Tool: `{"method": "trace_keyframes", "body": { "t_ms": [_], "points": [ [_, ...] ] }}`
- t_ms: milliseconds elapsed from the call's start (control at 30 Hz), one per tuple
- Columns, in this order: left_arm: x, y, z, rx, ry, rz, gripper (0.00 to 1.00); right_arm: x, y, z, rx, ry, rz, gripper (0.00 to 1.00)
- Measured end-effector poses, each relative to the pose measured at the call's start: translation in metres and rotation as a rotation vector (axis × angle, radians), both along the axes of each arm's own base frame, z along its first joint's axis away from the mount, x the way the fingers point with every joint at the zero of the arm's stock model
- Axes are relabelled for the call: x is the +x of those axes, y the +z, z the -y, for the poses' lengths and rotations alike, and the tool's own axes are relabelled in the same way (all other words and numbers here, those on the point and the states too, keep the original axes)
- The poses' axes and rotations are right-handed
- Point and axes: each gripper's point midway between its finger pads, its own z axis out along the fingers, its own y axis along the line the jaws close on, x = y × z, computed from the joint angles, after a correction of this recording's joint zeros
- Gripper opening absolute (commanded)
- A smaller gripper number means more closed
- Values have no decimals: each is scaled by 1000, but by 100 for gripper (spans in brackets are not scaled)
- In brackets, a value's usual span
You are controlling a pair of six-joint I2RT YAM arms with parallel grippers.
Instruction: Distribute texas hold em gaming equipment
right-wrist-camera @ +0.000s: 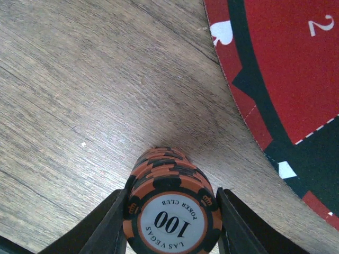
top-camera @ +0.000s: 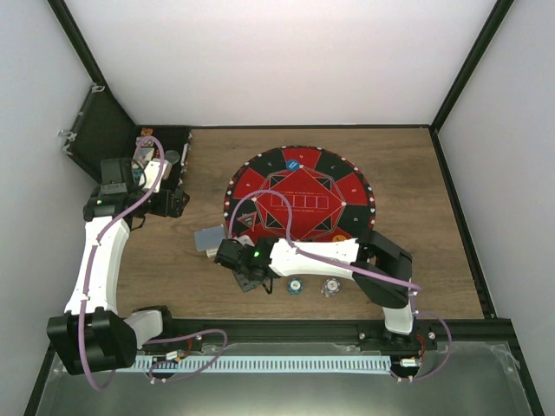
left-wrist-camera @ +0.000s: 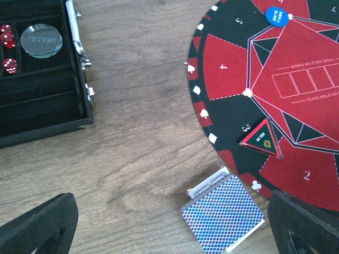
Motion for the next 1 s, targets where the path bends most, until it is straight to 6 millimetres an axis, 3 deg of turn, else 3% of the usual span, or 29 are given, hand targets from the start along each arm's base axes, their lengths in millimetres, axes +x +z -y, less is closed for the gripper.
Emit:
{"method": "trace_keyframes", "body": {
  "t_ms": [200, 433, 600, 767, 867, 1000],
  "points": [
    [0, 0, -1, -1, 3, 0, 100, 1, 2, 0, -2, -1, 1, 17],
    [0, 0, -1, -2, 5, 0, 100, 17, 21, 3, 27, -38, 12, 13],
    [0, 0, -3, -2, 8, 0, 100, 55, 42, 21, 69, -114, 37, 12],
    [0, 1, -2, -7, 5, 1, 100, 96, 42, 38, 77, -169, 57, 11],
    [0, 1, -1, -10, 3, 1, 100, 120, 32, 42, 72, -187, 65, 10],
    [0, 1, -1, -13, 1, 1, 100, 145, 2, 41, 25, -187, 55, 10]
  ]
}}
